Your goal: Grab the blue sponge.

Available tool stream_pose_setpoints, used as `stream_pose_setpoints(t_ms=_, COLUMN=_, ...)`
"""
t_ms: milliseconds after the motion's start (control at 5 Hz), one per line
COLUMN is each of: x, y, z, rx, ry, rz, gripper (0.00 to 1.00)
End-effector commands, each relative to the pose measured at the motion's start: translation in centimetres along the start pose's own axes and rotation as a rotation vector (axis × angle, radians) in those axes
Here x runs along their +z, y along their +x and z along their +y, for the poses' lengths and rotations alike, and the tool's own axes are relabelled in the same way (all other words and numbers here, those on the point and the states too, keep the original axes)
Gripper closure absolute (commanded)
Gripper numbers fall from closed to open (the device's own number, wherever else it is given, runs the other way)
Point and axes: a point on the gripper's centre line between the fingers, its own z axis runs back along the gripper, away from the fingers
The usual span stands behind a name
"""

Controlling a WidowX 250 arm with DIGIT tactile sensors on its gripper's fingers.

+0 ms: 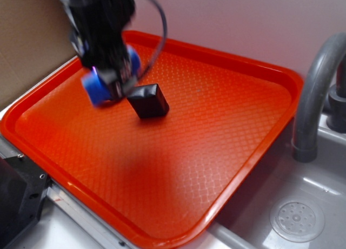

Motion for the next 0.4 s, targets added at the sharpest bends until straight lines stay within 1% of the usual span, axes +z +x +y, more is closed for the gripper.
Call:
stream_pose_setpoints(t_ms=0, x=4.62, y=-0.31, z=5.89, rx=0.19, ry=-0.15, rz=-0.074, gripper=1.0)
stream_pose_setpoints(t_ms=200, x=4.34, y=-0.17, z=5.98, rx=0.161, ry=-0.178, rz=-0.044, gripper=1.0)
